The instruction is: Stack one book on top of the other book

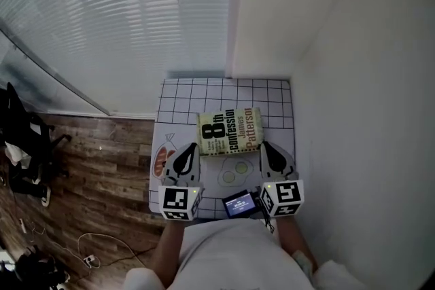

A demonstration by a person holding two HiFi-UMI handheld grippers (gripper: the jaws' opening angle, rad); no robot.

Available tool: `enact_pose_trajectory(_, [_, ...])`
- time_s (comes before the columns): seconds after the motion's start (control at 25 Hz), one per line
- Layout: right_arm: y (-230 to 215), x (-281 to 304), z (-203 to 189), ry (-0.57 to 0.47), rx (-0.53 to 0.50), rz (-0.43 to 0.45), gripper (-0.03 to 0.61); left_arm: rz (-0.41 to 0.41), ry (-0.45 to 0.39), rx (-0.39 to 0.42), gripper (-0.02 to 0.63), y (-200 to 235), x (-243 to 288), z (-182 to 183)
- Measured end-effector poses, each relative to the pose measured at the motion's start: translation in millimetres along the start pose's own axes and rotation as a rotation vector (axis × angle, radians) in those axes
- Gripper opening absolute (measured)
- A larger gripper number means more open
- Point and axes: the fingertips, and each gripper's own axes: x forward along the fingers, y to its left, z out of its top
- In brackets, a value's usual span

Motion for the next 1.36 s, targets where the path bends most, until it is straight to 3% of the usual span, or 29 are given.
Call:
enact_pose_trajectory(0.44, [8, -25, 62, -0.16, -0.003, 0.026, 0.006, 0.036, -0.154, 0.039, 0.008, -8, -30, 64])
enact_pose_trajectory(1.36, [10, -25, 60, -0.144, -0.063, 0.017, 0.006, 0.043, -0.148, 0.04, 0.009, -8, -32, 62])
